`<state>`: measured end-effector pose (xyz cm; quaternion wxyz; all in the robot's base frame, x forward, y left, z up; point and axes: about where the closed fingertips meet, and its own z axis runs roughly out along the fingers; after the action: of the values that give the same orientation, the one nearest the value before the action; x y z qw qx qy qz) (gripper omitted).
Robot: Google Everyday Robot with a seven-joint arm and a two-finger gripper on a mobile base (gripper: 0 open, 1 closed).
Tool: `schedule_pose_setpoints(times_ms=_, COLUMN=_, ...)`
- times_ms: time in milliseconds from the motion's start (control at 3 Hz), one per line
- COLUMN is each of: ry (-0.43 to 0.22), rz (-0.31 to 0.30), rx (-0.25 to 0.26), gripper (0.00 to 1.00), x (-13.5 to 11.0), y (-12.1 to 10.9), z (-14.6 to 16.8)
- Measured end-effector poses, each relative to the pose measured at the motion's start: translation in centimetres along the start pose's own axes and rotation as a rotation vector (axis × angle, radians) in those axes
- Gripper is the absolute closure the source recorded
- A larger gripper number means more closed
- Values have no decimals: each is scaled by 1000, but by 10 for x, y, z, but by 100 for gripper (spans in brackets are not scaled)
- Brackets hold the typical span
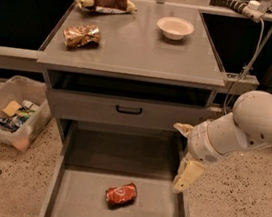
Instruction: Pick coke can from middle drawer and place on counter
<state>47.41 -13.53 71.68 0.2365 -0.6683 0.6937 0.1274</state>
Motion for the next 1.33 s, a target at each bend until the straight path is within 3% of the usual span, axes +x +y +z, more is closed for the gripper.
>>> schedule_pose_setpoints(times_ms=333, ry=-28, rz=13, rx=-6, gripper=0, x=5, y=1, z=21)
schedule_pose_setpoints(times_ms=1000, ry=-117, rz=-46, rx=-29, gripper=0, x=7, y=16, z=161)
schedule_pose_setpoints(times_ms=1333, ry=-119, rz=-62, rx=-45, gripper=0, x=12, y=22, z=231)
